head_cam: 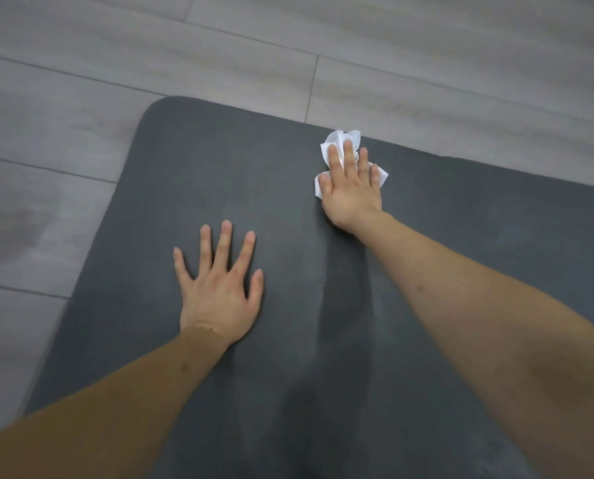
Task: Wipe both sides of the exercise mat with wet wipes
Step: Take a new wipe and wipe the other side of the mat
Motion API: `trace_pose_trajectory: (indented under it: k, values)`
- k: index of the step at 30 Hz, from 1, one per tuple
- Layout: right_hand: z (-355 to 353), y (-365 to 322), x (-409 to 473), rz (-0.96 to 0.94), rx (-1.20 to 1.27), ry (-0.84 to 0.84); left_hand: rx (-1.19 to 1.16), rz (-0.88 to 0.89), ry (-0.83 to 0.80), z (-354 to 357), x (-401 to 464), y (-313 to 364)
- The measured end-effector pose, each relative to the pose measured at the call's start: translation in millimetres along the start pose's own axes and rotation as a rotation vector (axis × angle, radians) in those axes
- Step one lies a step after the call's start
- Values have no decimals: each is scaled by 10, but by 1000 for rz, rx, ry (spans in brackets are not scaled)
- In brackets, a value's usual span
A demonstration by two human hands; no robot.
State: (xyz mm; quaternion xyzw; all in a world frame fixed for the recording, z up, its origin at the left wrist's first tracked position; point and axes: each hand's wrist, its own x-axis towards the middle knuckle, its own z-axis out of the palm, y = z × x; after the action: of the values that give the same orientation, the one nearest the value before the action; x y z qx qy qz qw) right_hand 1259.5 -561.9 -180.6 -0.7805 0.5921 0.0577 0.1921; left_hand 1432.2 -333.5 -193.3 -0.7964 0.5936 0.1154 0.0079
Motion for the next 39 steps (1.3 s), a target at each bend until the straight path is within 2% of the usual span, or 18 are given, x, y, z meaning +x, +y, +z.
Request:
trace_pose_trajectory:
  k: [5,8,10,14,21,29,32,35,39]
  values:
    - [-157,-16,196,37,28,-56,31,-2,-13,-153,168,-46]
    - [-142,-18,191,42,16,-36,30,89,79,-394,793,-201]
    - [-124,-11,238,41,3,-15,-12,59,127,-529,1326,-334]
    - [-106,-5,461,45,5,29,-37,56,88,-479,1871,-453]
    - [-17,-140,509,66,33,123,35,70,43,-489,1897,-490]
    - [163,-328,-225,-72,139,49,102,103,-12,-496,1927,-504]
    - [157,-342,-179,-33,186,75,97,113,-17,-483,1936,-497]
    - [151,-380,-144,-18,131,111,93,120,-21,-485,1936,-489]
    - [76,-352,56,125,35,158,107,123,-41,-489,1931,-506]
